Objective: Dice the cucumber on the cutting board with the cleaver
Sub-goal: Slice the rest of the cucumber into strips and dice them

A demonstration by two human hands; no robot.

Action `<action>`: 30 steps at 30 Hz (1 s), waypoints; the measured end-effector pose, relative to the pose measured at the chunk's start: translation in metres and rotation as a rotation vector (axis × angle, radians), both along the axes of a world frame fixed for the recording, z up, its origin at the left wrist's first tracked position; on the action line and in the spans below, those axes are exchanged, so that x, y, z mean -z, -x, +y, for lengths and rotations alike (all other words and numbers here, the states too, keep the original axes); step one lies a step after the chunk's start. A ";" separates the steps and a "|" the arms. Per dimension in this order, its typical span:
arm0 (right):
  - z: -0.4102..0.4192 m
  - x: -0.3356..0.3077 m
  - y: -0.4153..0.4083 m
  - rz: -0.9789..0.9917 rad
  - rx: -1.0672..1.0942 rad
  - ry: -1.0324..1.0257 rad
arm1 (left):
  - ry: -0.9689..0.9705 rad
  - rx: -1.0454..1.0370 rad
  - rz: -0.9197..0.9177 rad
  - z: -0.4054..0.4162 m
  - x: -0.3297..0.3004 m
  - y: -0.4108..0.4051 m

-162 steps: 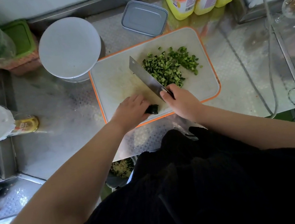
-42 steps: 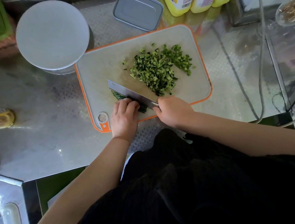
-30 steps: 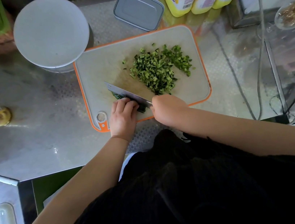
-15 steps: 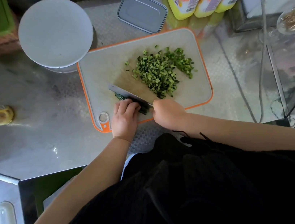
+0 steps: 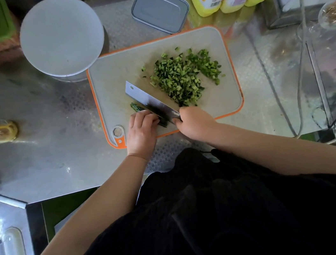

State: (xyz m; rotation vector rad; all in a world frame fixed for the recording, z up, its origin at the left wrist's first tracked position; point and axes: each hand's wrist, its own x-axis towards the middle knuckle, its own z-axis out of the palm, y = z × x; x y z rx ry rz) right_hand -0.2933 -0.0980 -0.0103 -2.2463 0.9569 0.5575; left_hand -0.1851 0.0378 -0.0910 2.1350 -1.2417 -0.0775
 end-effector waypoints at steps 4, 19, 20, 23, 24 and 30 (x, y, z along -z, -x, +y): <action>0.003 -0.008 0.005 -0.028 -0.040 0.067 | 0.006 0.017 -0.045 0.001 0.000 0.000; 0.009 -0.021 -0.006 0.091 -0.121 0.067 | 0.051 0.006 -0.024 0.000 0.003 -0.002; 0.008 -0.022 -0.009 0.101 -0.130 0.063 | 0.052 0.005 -0.019 0.000 0.003 -0.002; 0.008 -0.026 -0.018 0.122 -0.152 0.076 | 0.049 -0.002 -0.005 0.000 0.003 -0.003; 0.009 -0.026 -0.020 0.131 -0.154 0.087 | 0.048 -0.001 0.000 0.000 0.004 -0.003; 0.017 -0.015 -0.011 0.081 -0.108 0.052 | 0.046 0.000 0.006 0.001 0.004 -0.003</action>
